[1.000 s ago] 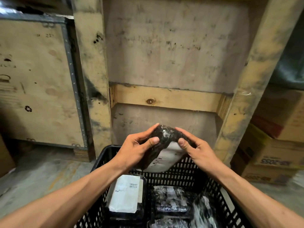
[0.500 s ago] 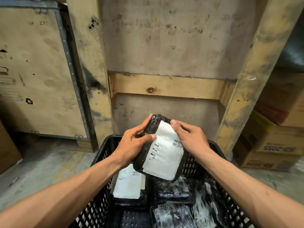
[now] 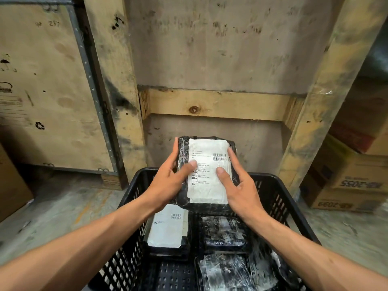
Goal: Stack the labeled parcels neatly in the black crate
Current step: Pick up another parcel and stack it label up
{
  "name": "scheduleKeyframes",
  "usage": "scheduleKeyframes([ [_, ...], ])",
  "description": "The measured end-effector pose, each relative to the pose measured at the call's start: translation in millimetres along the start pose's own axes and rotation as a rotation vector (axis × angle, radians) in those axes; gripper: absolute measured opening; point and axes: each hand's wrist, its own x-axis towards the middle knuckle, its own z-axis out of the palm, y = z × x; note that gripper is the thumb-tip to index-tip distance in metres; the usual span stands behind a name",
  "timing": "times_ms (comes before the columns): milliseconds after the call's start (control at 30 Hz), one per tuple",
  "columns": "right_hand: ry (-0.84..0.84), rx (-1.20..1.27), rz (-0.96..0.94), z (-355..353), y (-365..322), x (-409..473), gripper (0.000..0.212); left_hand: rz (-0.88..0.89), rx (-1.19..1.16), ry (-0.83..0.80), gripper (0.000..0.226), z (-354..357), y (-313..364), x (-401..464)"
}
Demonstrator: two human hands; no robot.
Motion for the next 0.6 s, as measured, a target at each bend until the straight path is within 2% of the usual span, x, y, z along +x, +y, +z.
scheduleKeyframes([
  [100,0.012,-0.037,0.044,1,8,2,0.058,-0.087,0.191,-0.166,0.125,-12,-2,-7],
  [200,0.007,-0.042,0.078,6,18,1,0.059,-0.131,0.319,-0.237,0.136,-24,2,-9],
  [400,-0.085,-0.093,0.162,28,45,-15,0.063,-0.262,0.392,-0.202,0.133,-50,-20,-16],
  [600,-0.125,-0.298,0.304,63,76,-32,0.064,-0.456,0.405,-0.077,0.111,-69,-67,-28],
])
